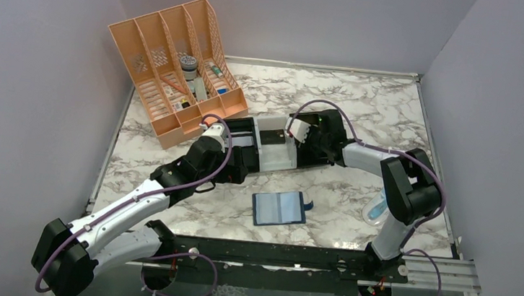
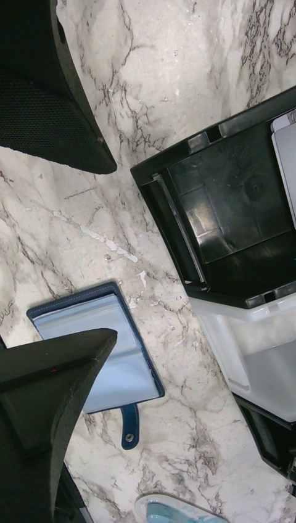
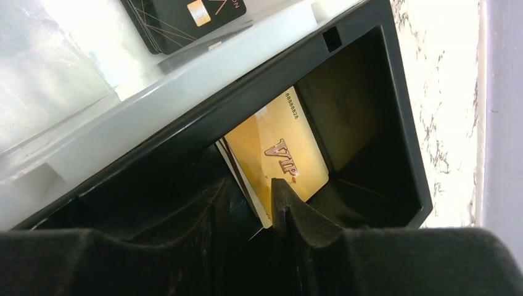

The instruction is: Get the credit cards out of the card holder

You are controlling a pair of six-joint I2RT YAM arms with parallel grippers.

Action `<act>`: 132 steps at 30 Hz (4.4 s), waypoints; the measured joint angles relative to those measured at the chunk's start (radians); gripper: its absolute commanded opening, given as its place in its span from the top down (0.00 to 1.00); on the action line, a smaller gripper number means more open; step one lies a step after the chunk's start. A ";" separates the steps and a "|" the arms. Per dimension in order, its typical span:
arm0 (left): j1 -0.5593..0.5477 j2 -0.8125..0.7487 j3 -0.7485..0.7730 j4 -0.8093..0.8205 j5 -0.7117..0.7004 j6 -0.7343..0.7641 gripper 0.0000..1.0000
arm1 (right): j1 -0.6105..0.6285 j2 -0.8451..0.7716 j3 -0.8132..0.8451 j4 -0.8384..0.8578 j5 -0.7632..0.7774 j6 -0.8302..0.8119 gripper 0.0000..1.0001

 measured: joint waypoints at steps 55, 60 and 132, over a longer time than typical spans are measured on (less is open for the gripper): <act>0.004 0.010 -0.008 0.019 0.001 -0.004 0.01 | 0.011 0.122 0.263 -0.322 0.381 1.128 0.95; 0.004 0.010 -0.008 0.019 0.001 -0.010 0.01 | 0.011 0.122 0.261 -0.302 0.383 1.135 0.92; 0.005 -0.133 -0.082 0.003 -0.108 -0.150 0.01 | 0.708 -0.355 -0.242 -0.249 0.473 1.600 0.35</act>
